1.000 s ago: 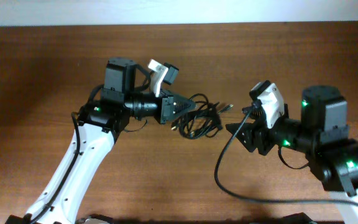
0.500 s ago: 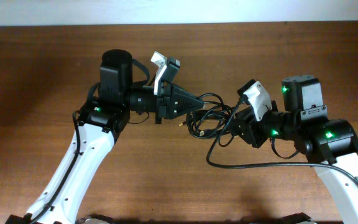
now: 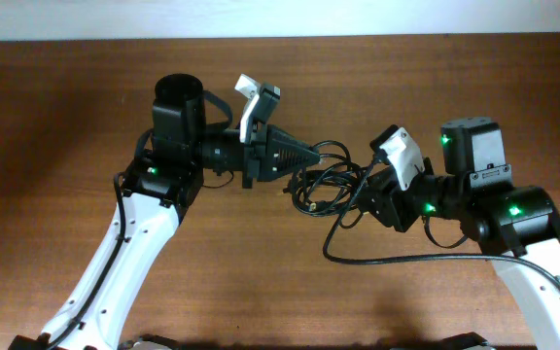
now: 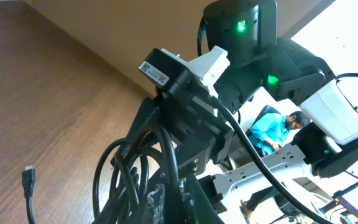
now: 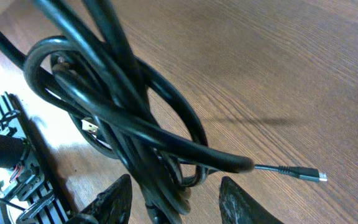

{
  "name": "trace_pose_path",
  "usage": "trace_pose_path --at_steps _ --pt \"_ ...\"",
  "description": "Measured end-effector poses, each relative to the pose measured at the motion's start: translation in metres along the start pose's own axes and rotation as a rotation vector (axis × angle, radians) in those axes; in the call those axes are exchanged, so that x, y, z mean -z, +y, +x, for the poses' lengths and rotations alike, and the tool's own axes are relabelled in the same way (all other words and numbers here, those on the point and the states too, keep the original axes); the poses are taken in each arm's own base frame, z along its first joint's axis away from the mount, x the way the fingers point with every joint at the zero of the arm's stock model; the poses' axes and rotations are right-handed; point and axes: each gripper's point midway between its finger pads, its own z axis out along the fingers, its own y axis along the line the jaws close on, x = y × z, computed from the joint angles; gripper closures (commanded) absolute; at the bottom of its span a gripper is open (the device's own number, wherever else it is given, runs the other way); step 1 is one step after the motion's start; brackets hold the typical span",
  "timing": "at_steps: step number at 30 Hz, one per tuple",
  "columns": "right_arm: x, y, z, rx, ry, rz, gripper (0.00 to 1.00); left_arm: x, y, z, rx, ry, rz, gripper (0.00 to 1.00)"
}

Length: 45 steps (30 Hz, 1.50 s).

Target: Untangle cables

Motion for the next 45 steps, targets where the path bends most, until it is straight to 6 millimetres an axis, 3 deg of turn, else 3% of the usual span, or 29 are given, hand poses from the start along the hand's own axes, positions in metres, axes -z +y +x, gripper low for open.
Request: trace_pose_path --at_steps 2,14,21,28,32,35,40,45 --pt "0.000 0.004 -0.003 0.025 -0.013 -0.024 0.69 0.000 0.000 0.000 0.006 0.000 0.000 1.00" --pt "-0.002 0.015 -0.006 0.052 -0.031 -0.102 0.69 0.000 -0.001 0.000 0.041 0.001 0.003 1.00" --pt "-0.017 0.011 -0.002 0.021 0.006 -0.147 0.96 0.000 -0.001 -0.002 0.032 -0.004 0.003 1.00" --pt "-0.016 0.014 -0.003 0.028 -0.001 -0.165 0.96 0.000 0.004 -0.004 0.033 -0.016 -0.027 1.00" --pt "-0.015 0.018 -0.004 0.029 -0.009 -0.185 0.96 0.002 0.023 0.000 0.115 -0.028 -0.124 1.00" --pt "-0.008 0.026 -0.007 0.044 -0.035 -0.202 0.96 0.007 0.051 0.014 0.240 -0.032 -0.280 1.00" --pt "0.024 0.048 -0.017 0.125 -0.131 -0.185 0.96 0.025 0.090 0.033 0.393 -0.046 -0.532 1.00" --pt "0.042 0.048 -0.015 0.122 -0.155 -0.096 0.96 0.033 0.102 0.037 0.426 -0.059 -0.617 1.00"
